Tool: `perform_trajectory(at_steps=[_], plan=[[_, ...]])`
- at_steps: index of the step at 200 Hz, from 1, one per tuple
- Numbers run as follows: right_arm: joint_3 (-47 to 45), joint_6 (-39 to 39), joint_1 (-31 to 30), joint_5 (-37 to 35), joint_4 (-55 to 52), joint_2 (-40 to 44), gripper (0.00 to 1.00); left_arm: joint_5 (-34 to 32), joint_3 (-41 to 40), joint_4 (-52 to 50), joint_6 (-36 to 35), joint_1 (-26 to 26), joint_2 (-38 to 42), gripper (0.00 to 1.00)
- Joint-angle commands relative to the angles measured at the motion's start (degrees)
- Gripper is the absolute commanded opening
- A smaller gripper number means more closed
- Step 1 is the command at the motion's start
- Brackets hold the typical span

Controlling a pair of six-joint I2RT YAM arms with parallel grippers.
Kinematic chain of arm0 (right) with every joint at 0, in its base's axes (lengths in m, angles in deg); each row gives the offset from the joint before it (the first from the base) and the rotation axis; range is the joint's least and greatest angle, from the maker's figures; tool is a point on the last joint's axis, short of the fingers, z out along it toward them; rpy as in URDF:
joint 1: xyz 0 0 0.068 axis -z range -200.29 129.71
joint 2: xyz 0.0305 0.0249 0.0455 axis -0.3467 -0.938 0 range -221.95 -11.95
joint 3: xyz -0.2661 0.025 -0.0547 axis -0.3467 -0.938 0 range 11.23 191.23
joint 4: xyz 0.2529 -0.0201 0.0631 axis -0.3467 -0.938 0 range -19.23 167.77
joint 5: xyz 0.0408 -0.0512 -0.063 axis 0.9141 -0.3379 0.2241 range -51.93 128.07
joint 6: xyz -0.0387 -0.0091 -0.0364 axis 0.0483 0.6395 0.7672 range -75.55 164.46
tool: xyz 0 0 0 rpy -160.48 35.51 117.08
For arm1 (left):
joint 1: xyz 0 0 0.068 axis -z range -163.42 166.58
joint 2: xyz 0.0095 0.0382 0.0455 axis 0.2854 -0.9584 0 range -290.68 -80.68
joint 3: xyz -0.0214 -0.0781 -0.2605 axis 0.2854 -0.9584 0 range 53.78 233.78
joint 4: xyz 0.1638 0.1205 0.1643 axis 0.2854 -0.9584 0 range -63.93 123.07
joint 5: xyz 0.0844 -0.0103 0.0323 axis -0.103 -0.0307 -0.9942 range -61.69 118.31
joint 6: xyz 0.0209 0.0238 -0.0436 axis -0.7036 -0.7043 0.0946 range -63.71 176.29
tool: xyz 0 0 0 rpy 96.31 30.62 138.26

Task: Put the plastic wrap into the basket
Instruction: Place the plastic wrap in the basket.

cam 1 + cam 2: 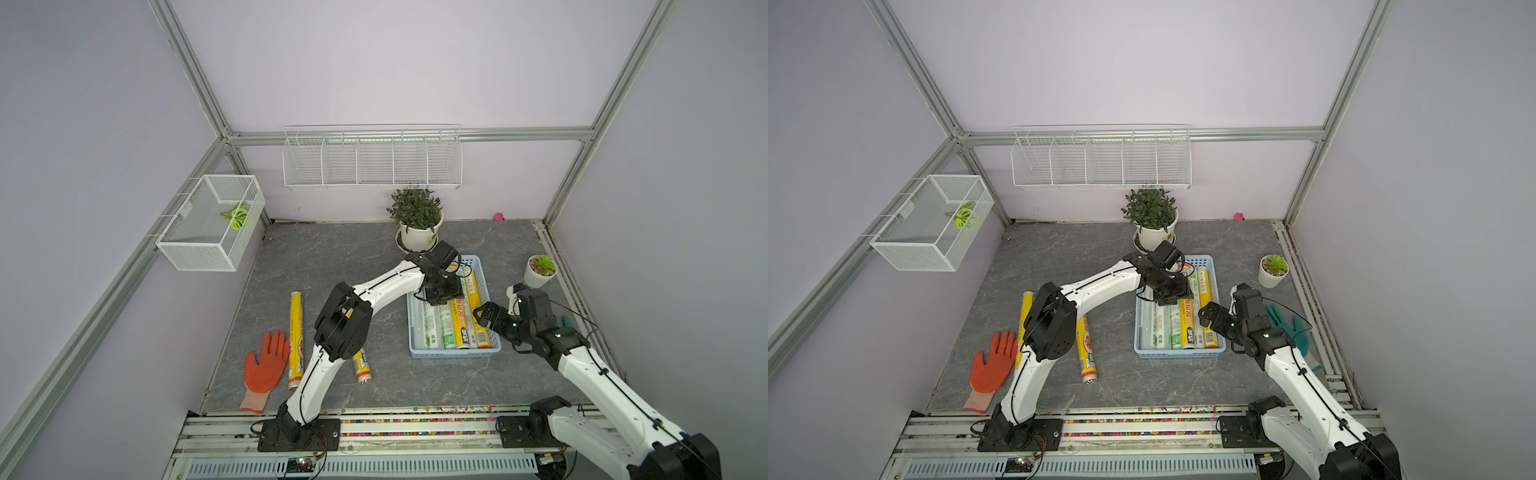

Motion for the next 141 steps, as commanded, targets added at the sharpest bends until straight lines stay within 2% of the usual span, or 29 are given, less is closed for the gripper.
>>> perform_trajectory(at_steps=[1, 38, 67, 82, 104, 128, 141], plan=[[0.0, -0.7, 0.3, 1.2, 1.8, 1.2, 0.99, -2.5, -2.0, -0.1, -2.5, 0.3, 5.4, 0.71], [0.9, -0.5, 0.3, 4.5, 4.3, 1.3, 0.98, -6.8, -8.2, 4.7, -5.7, 0.3, 13.8, 0.79], [2.1, -1.3, 0.2, 7.5, 6.2, 0.9, 0.98, -12.1, -23.1, 16.7, -7.7, -0.1, 26.6, 1.00], [2.9, -1.4, -0.5, 8.1, 7.0, 0.7, 0.98, -17.2, -28.9, 19.9, -7.3, -0.3, 32.5, 1.00], [5.2, 0.1, -3.0, 6.9, 6.9, -1.0, 0.99, -26.3, -33.8, 19.6, -7.4, -0.9, 38.7, 1.00], [9.7, 1.8, -8.1, 2.9, 4.7, -4.4, 0.98, -34.6, -38.0, 16.9, -6.8, -1.5, 44.3, 1.00], [11.8, 2.8, -11.5, 0.2, 4.2, -6.5, 0.98, -36.8, -41.0, 16.7, -6.3, -2.1, 47.5, 1.00]])
